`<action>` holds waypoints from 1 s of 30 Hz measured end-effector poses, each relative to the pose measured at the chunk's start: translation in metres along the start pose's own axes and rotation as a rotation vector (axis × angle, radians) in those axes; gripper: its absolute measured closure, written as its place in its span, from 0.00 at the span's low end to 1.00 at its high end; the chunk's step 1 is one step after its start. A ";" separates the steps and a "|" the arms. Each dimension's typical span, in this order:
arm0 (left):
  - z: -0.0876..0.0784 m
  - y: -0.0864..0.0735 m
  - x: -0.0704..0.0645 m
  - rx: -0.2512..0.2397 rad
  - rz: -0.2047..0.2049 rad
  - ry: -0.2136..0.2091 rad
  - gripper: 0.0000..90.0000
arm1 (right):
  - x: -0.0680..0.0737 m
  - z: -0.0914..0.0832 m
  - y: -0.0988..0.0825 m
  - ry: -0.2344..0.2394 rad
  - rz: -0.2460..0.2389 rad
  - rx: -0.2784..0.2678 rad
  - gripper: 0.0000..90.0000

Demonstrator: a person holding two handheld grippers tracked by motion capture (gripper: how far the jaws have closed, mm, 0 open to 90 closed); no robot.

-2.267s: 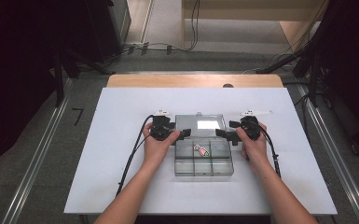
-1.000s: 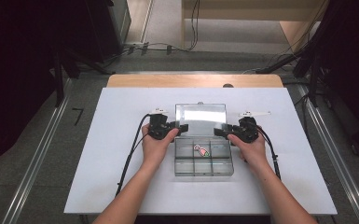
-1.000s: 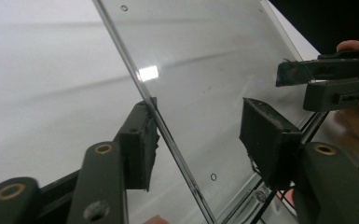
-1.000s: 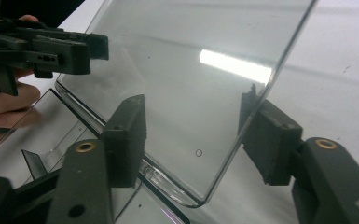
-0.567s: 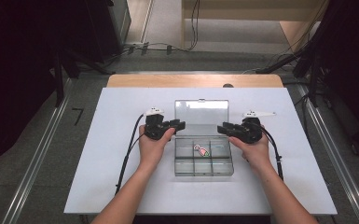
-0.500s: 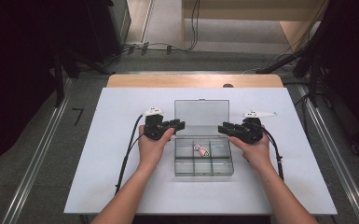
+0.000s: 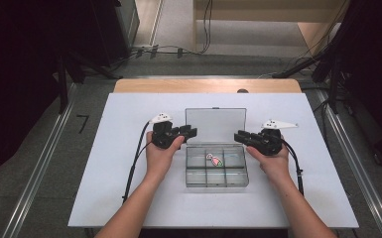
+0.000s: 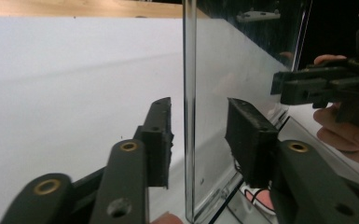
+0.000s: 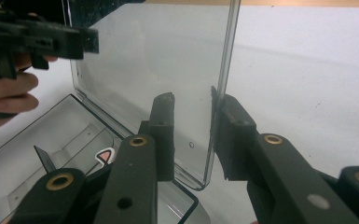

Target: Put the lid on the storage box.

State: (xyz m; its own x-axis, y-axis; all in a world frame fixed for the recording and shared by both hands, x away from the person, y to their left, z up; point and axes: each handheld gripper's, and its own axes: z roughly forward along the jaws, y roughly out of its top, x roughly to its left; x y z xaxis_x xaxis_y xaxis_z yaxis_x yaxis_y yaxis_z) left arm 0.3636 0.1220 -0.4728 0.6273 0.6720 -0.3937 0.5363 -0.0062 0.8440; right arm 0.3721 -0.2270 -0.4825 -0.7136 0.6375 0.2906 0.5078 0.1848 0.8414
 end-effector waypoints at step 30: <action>-0.001 0.018 -0.005 -0.019 0.053 -0.022 0.73 | 0.007 -0.005 0.005 -0.010 -0.046 -0.005 0.52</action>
State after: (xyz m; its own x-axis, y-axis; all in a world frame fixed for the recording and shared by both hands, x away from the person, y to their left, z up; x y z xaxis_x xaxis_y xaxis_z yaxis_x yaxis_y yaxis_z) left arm 0.3691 0.1189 -0.4555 0.6672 0.6544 -0.3558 0.4909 -0.0271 0.8708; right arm 0.3676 -0.2252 -0.4739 -0.7313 0.6359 0.2468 0.4722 0.2108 0.8559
